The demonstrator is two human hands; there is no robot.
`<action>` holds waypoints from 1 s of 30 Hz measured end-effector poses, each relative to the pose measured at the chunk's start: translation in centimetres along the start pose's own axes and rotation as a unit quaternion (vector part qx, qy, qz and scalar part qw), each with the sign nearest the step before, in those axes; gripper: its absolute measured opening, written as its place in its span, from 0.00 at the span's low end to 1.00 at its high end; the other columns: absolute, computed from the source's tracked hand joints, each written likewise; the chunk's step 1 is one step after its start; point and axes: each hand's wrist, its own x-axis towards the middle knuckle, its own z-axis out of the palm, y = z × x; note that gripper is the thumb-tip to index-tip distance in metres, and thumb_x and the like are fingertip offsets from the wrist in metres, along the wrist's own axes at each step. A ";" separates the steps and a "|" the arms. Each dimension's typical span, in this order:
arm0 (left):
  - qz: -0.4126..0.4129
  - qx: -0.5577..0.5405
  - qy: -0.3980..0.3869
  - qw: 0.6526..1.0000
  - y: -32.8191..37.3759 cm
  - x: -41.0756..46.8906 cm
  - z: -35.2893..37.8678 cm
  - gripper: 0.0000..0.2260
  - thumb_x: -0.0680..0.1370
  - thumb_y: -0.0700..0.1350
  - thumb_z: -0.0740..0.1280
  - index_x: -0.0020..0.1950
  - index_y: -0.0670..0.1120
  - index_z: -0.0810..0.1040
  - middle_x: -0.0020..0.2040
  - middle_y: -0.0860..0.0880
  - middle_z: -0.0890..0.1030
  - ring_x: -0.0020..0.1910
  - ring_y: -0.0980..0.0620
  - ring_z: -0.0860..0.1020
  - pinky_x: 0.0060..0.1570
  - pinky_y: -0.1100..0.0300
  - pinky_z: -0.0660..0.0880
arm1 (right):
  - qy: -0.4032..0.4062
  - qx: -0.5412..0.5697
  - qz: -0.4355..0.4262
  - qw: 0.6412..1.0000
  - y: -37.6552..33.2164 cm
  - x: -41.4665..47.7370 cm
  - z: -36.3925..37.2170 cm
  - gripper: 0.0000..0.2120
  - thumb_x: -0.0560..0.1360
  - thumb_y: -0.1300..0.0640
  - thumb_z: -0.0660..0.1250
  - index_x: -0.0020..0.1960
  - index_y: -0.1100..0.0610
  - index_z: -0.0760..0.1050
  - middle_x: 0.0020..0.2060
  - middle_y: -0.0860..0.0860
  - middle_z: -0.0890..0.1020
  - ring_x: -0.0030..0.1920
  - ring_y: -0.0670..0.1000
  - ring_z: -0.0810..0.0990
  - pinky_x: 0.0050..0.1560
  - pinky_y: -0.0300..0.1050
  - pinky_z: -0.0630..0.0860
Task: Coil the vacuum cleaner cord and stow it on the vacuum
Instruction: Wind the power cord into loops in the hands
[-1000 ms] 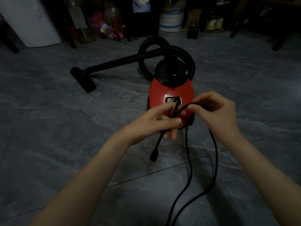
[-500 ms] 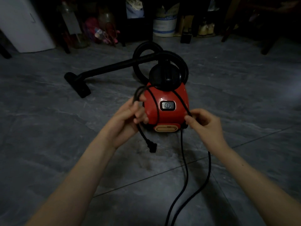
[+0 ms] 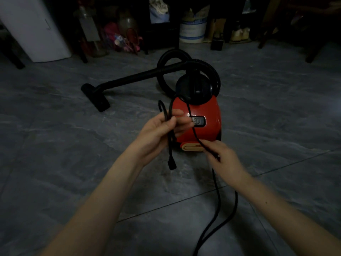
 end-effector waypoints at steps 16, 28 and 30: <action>-0.019 0.207 -0.004 0.978 -1.7 0.3 0.1 0.11 0.81 0.40 0.58 0.63 0.41 0.71 0.54 0.38 0.82 0.57 0.45 0.80 0.58 0.54 0.75 | 0.082 -0.215 -0.288 0.929 -3.3 -0.6 -0.2 0.07 0.78 0.63 0.66 0.55 0.62 0.80 0.46 0.55 0.83 0.42 0.55 0.81 0.41 0.49 0.79; -0.028 0.276 -0.006 0.961 -2.0 0.2 -0.3 0.04 0.81 0.36 0.57 0.54 0.39 0.70 0.33 0.54 0.73 0.29 0.60 0.72 0.32 0.69 0.69 | 0.012 0.105 0.096 0.990 -4.8 1.2 -3.7 0.10 0.69 0.51 0.75 0.40 0.58 0.79 0.23 0.48 0.75 0.23 0.43 0.70 0.26 0.35 0.67; -0.026 0.271 0.018 0.962 -1.7 0.2 -0.8 0.05 0.82 0.36 0.56 0.56 0.38 0.69 0.32 0.49 0.69 0.27 0.57 0.69 0.30 0.67 0.67 | -0.071 0.196 0.150 0.967 -4.6 1.2 -4.8 0.11 0.69 0.52 0.73 0.41 0.61 0.80 0.22 0.50 0.74 0.22 0.46 0.71 0.26 0.39 0.68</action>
